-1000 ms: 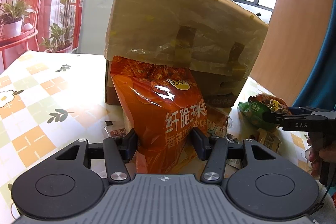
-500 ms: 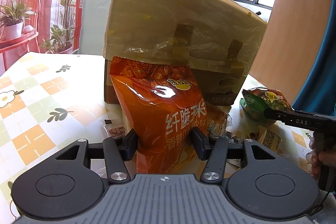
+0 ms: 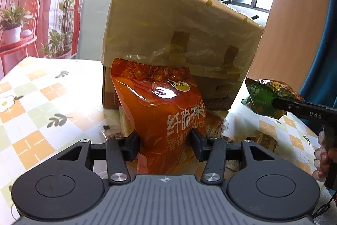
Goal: Organize snacks
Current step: 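Lift the orange bag with the left tool while the right tool carries the green bag over the box, then open both tools to drop the orange and green bags into the box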
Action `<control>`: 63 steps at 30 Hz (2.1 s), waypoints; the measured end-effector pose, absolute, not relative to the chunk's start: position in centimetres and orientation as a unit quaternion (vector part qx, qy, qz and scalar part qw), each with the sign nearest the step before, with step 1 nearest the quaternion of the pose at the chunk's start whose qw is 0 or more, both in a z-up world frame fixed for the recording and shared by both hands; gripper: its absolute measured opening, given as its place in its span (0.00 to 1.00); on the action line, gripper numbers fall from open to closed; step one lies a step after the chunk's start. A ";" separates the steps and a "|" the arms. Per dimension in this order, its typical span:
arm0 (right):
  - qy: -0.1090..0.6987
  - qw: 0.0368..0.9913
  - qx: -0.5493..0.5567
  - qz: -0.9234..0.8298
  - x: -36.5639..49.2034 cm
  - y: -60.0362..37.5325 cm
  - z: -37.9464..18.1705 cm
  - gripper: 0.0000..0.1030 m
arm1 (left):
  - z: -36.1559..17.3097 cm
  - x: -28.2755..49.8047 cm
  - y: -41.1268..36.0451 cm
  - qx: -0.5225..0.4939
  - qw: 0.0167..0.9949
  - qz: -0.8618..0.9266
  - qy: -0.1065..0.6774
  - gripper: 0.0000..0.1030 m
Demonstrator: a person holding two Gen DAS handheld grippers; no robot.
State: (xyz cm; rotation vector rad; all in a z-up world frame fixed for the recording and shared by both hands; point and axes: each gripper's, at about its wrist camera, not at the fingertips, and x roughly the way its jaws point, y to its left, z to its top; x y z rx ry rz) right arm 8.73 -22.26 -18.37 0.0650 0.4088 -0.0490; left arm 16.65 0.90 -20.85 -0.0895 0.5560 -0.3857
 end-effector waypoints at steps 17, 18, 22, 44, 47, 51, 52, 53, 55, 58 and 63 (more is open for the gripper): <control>0.151 0.988 0.013 0.012 6.8 -19.9 -13.5 0.45 | -17.0 14.0 1.4 -0.072 0.953 -0.209 0.206 0.48; 0.147 0.989 0.011 0.013 6.7 -19.8 -13.1 0.45 | -16.7 13.9 1.4 -0.076 0.954 -0.209 0.203 0.48; 0.125 0.992 0.004 0.024 6.2 -19.1 -11.3 0.45 | -15.1 13.7 1.8 -0.085 0.956 -0.213 0.182 0.48; 0.025 0.994 0.030 0.100 17.5 -17.6 0.5 0.40 | -3.1 23.4 -1.9 -0.049 0.969 -0.213 0.118 0.49; 0.041 0.993 0.040 0.101 20.1 -17.9 0.4 0.40 | -3.6 25.4 -2.4 -0.044 0.966 -0.213 0.136 0.49; 0.058 0.992 0.046 0.099 23.4 -18.7 0.3 0.40 | -4.1 27.8 -2.4 -0.041 0.964 -0.212 0.154 0.49; 0.062 0.992 0.047 0.099 24.1 -19.0 0.3 0.38 | -4.1 28.4 -2.5 -0.041 0.964 -0.211 0.158 0.49; 0.066 0.992 0.049 0.099 24.9 -19.2 0.4 0.36 | -4.0 29.0 -2.5 -0.041 0.963 -0.209 0.164 0.48; 0.073 0.991 0.053 0.098 26.4 -19.7 0.3 0.35 | -4.1 30.1 -2.6 -0.038 0.962 -0.207 0.174 0.48; 0.088 0.989 0.065 0.095 28.3 -20.4 0.0 0.35 | -4.3 31.6 -2.8 -0.026 0.959 -0.204 0.194 0.48; 0.131 0.986 0.069 0.074 31.1 -21.1 -0.9 0.38 | -5.0 33.3 -2.9 0.002 0.953 -0.207 0.223 0.52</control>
